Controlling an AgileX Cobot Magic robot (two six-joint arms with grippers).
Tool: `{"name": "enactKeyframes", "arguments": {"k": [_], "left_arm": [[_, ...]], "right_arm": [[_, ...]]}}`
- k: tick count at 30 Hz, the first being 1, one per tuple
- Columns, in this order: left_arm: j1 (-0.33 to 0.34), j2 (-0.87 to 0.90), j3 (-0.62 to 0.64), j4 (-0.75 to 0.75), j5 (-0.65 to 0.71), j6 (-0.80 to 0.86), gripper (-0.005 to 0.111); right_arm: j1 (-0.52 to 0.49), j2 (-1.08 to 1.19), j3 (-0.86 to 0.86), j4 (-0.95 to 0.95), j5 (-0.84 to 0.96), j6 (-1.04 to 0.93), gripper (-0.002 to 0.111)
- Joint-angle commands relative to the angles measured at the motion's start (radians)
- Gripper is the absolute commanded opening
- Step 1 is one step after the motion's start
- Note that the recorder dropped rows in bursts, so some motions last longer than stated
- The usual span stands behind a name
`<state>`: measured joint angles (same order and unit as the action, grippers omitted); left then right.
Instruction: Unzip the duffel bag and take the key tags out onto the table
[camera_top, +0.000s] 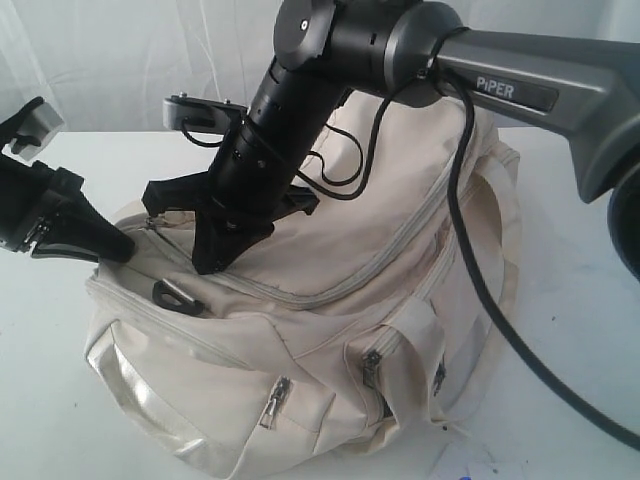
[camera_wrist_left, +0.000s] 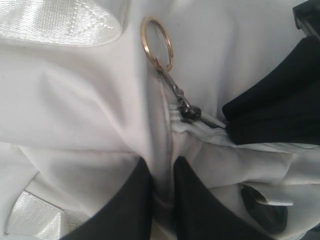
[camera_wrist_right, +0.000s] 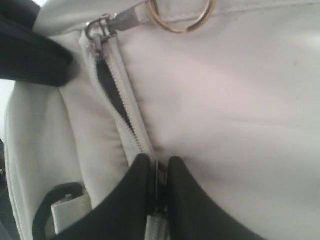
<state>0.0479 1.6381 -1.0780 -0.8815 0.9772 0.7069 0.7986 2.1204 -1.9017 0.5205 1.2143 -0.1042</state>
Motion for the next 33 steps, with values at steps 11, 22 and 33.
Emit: {"name": "enactKeyframes", "arguments": {"k": [11,22,33], "left_arm": [[0.000,-0.005,-0.001,-0.022,0.047,0.007,0.000],[0.000,-0.005,-0.001,-0.034,-0.025,-0.038,0.000],[0.000,-0.005,-0.004,-0.115,-0.070,-0.011,0.000]], "right_arm": [[-0.003,-0.087,-0.041,-0.110,0.007,-0.014,0.000],[-0.003,-0.184,0.012,-0.155,0.007,-0.014,0.000],[-0.003,-0.269,0.187,-0.186,0.007,-0.057,0.000]]}}
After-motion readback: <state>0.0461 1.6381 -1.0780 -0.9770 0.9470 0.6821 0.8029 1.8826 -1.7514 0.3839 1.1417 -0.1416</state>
